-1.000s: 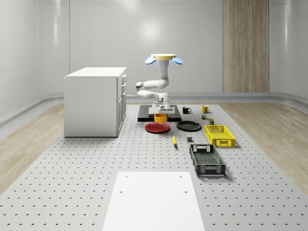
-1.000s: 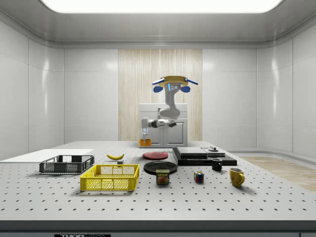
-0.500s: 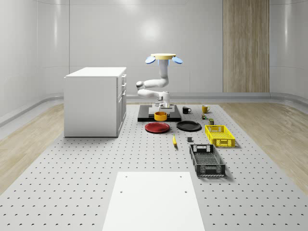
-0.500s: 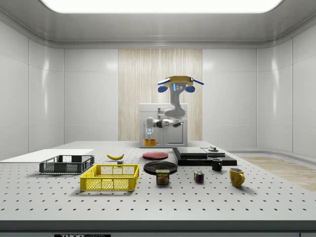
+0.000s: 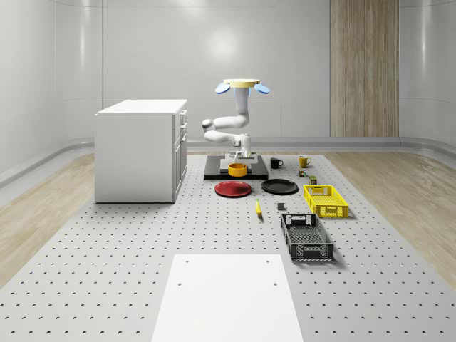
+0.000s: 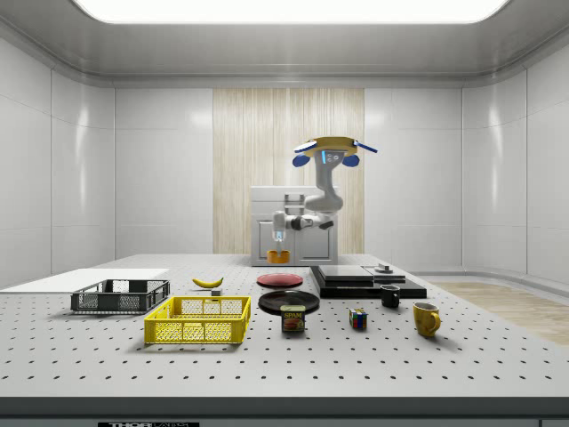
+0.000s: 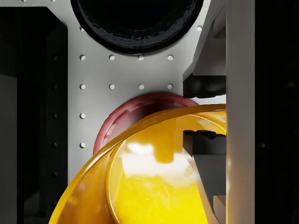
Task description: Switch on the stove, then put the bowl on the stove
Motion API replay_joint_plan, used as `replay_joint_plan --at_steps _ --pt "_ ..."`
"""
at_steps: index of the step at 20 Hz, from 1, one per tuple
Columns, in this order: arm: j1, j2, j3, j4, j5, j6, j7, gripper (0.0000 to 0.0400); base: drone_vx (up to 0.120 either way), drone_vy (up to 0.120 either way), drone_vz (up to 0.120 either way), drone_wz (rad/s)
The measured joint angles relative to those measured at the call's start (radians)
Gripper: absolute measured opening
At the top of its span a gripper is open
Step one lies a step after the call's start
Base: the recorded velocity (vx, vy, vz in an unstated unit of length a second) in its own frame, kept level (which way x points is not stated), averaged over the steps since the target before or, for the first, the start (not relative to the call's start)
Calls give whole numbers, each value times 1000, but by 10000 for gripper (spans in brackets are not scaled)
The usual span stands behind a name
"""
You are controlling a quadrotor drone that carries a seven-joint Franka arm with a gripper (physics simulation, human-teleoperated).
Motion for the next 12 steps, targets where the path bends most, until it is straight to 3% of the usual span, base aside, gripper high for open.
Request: replay_joint_plan --at_steps 10,12 --pt "2 3 -1 0 -2 -3 -2 100 -120 16 0 0" --pt "2 4 -1 0 -2 -4 -2 100 -120 -100 0 0"
